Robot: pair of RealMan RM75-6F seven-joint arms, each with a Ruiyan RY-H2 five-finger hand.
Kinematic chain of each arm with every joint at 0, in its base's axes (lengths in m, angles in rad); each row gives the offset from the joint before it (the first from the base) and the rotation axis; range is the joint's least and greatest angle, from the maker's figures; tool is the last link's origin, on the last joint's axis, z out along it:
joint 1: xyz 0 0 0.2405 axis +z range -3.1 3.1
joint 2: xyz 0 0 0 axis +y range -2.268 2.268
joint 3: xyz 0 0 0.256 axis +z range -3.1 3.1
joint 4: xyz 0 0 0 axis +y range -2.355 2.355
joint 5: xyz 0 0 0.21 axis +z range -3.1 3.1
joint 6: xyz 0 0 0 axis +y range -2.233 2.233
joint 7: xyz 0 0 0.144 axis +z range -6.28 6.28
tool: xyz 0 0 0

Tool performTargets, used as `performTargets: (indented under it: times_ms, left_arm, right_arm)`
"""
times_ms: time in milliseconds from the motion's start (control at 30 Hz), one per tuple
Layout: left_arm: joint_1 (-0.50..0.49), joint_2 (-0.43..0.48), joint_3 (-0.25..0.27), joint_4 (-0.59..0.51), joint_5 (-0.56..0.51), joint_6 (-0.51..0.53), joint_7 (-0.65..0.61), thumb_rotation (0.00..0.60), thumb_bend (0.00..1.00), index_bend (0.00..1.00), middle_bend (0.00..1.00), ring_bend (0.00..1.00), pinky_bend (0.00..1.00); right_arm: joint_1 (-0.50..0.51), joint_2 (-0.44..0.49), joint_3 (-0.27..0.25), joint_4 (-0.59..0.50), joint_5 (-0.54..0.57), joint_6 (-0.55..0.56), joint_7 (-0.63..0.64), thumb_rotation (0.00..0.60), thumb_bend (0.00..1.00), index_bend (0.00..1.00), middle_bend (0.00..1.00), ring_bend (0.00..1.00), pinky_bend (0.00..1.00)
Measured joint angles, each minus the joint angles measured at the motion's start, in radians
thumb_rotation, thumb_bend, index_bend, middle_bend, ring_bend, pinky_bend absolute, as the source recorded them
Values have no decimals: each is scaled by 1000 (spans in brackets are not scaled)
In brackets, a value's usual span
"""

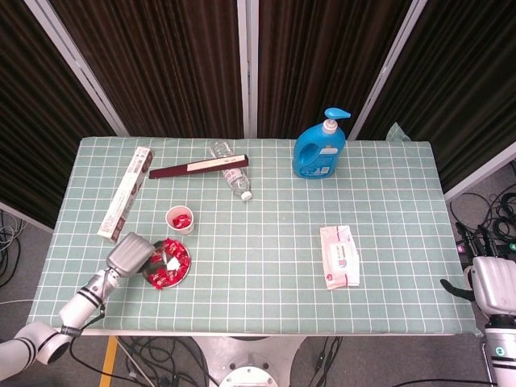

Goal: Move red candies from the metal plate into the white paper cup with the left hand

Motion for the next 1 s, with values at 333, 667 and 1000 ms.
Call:
performTargets:
  times_ms: [333,667,1000]
  left_arm:
    - [-10,-40,-1,79,7,-28,-13,600,343,536,941,952,1000]
    - [-10,-29,-18,50,11,9,-155,600,414,644,961,958,1000]
    - [-76,68,-157,-126,-46,37,-175,600,410,628,959,957,1000]
  right_arm:
    - [1,0,0,-5,2,-1,-8,600,21,3,180,7,411]
    - [1,2,1,-6,0,0,-4,600,22,4,179,7,412]
    - [4,1,2,8,4,-8,13,600,21,3,180,7,413]
